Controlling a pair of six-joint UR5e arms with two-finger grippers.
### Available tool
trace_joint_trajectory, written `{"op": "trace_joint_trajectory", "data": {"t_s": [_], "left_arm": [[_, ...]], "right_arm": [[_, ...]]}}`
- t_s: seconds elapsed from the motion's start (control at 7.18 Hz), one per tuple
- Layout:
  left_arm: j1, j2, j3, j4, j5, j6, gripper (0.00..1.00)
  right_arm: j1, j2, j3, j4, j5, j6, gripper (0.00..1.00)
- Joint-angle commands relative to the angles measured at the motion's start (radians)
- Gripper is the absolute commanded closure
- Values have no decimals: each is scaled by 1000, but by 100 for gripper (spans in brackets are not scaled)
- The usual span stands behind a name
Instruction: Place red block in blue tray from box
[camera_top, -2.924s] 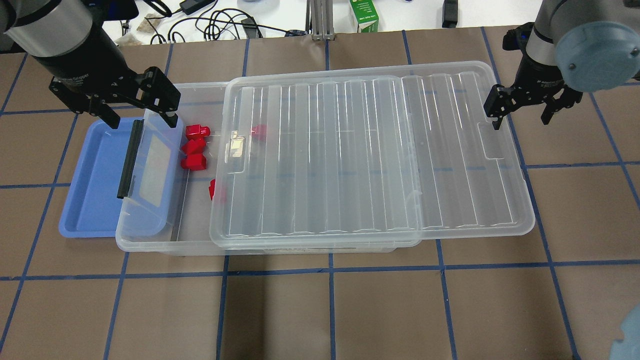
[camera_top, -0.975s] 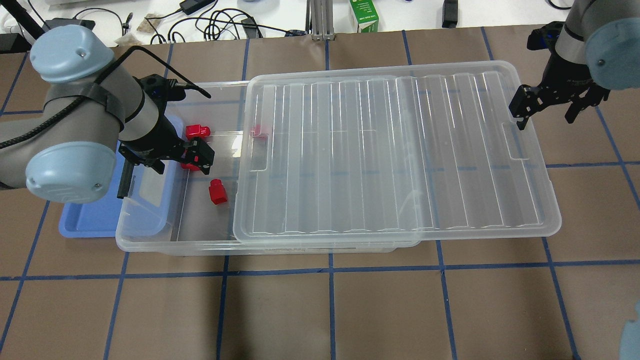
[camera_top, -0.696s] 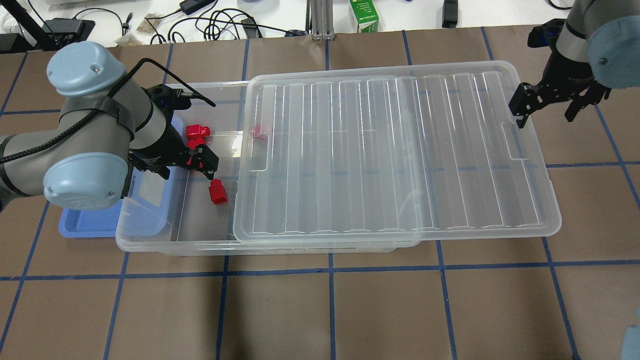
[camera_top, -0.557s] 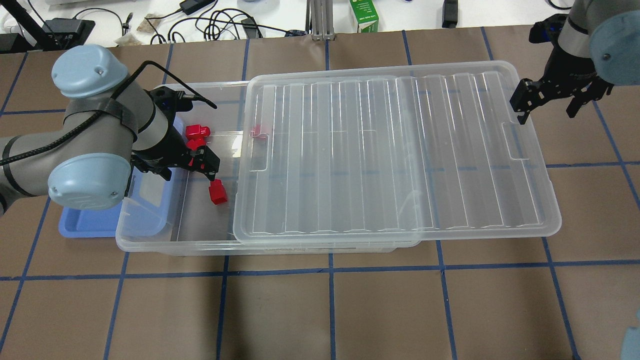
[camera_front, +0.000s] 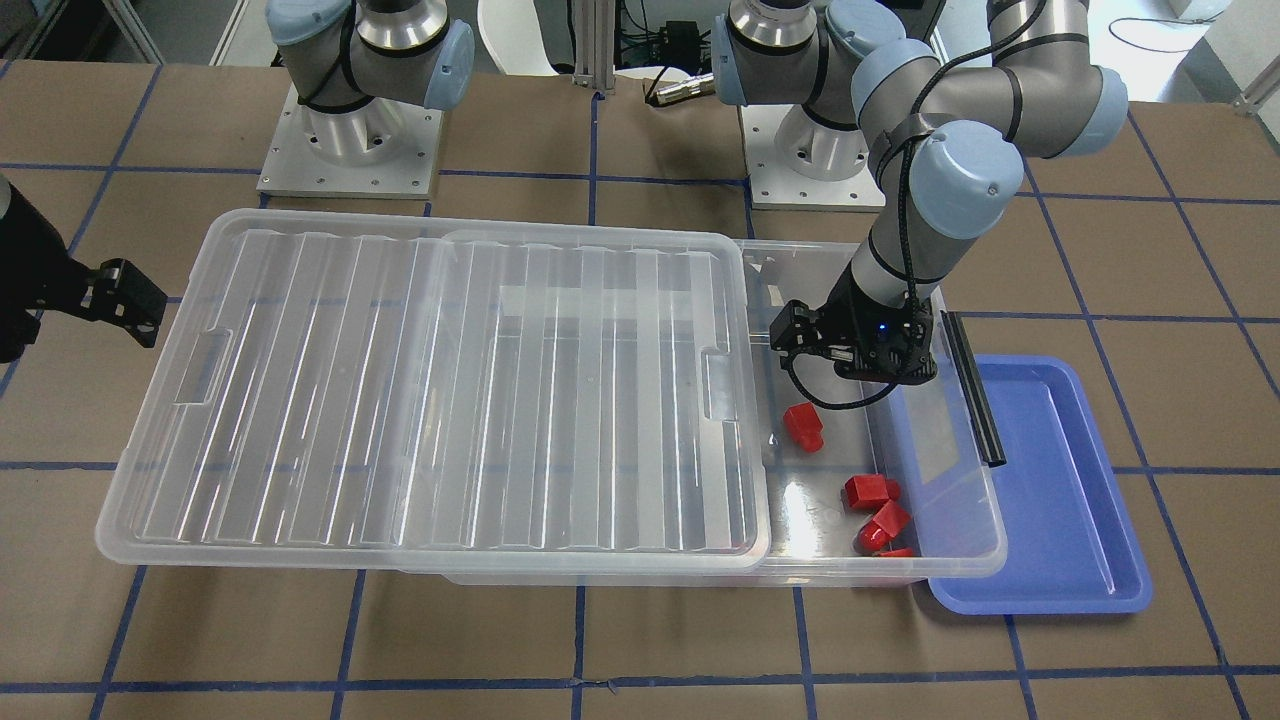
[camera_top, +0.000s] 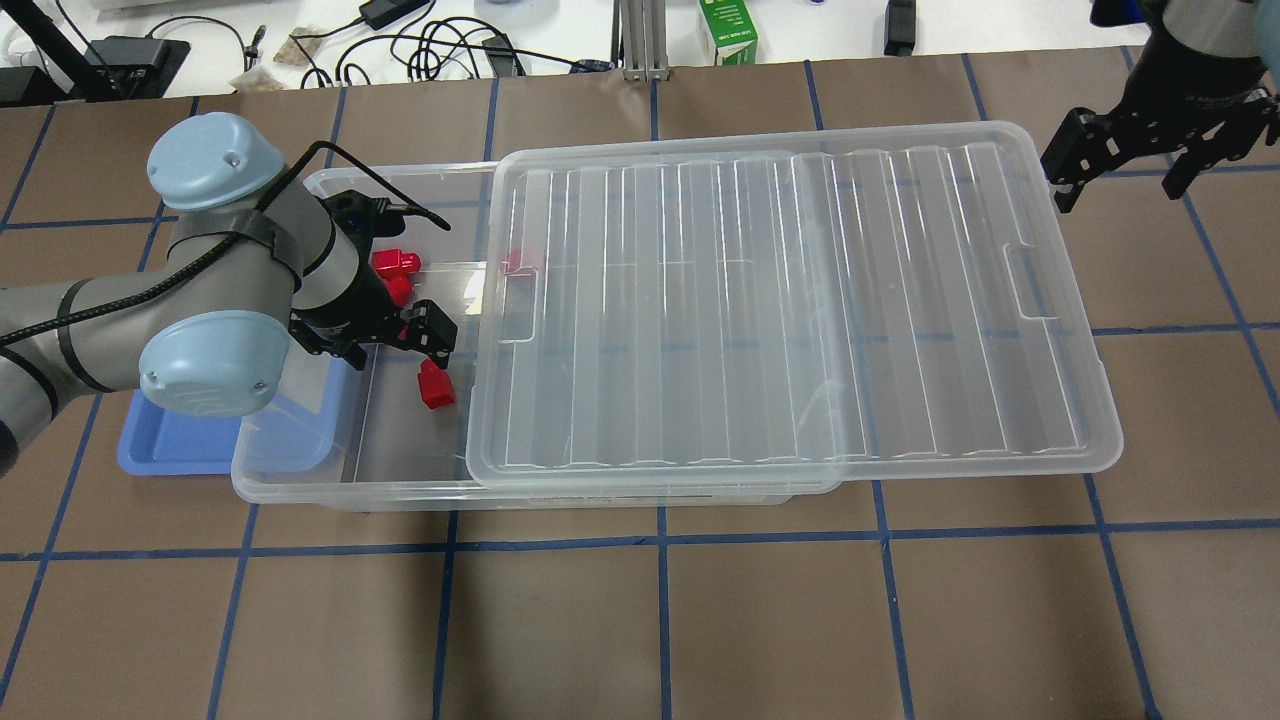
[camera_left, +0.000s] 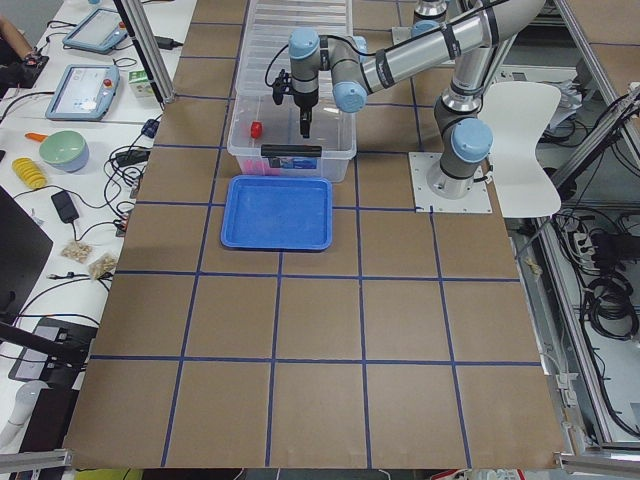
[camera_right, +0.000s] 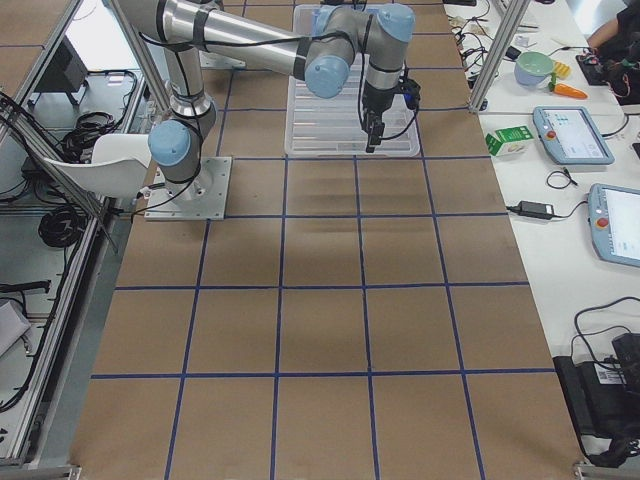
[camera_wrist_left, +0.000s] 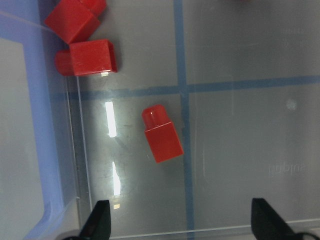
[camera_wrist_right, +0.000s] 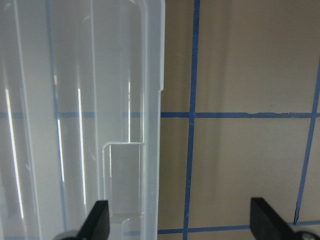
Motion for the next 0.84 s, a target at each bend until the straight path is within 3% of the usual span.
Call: {"op": "trace_joint_trajectory", "data": {"t_s": [0.0,0.7], "left_arm": [[4,-18,4,12,2,7,0],[49,-64,-45,61,-4,-69,0]], "right_arm": [[16,-94,-2,73,20,9,0],[47,-103,48,96,2,34,0]]}}
